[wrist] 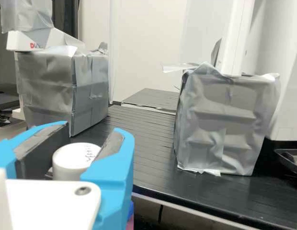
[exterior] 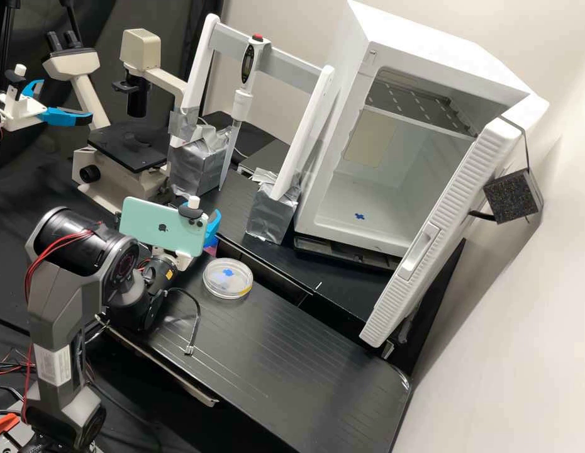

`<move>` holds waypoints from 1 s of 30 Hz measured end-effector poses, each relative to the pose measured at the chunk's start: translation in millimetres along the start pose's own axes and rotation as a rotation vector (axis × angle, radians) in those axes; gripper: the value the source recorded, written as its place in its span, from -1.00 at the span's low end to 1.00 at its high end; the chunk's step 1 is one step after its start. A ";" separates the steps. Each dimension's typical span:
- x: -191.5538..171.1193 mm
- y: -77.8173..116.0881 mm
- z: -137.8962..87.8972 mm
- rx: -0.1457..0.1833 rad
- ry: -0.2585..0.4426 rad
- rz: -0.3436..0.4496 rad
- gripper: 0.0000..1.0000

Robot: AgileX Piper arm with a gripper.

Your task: Close the bottle

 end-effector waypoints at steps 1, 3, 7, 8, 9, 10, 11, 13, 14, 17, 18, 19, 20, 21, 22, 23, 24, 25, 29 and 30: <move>0.0 0.0 0.0 0.000 0.000 0.000 1.00; 0.0 0.3 0.3 0.002 -0.003 0.003 1.00; -0.9 1.4 0.1 0.002 -0.003 0.008 1.00; -1.6 2.4 -0.1 0.001 -0.003 0.012 1.00; -2.1 4.5 -1.2 0.000 0.001 0.020 1.00; -3.1 6.0 -1.3 -0.001 0.001 0.026 1.00; -4.2 7.8 -1.5 0.000 0.001 0.033 1.00; -5.6 11.3 -1.9 0.005 0.002 0.047 1.00; -8.4 13.7 -1.9 0.011 0.001 0.055 1.00; -13.3 20.0 -1.2 0.031 -0.001 0.078 1.00; -14.9 21.8 -1.2 0.038 0.001 0.084 1.00; -16.6 24.4 -1.1 0.042 0.003 0.091 1.00; -18.8 26.8 -1.3 0.044 0.007 0.098 1.00; -19.6 29.3 -1.1 0.050 0.010 0.104 1.00; -20.3 31.3 -1.0 0.053 0.013 0.109 1.00; -21.1 33.4 -0.6 0.056 0.015 0.114 1.00; -21.6 35.0 0.0 0.058 0.015 0.121 1.00; -22.3 37.1 0.9 0.060 0.012 0.129 1.00; -24.2 41.5 4.7 0.054 -0.001 0.148 1.00; -26.0 41.2 5.8 0.058 -0.010 0.153 1.00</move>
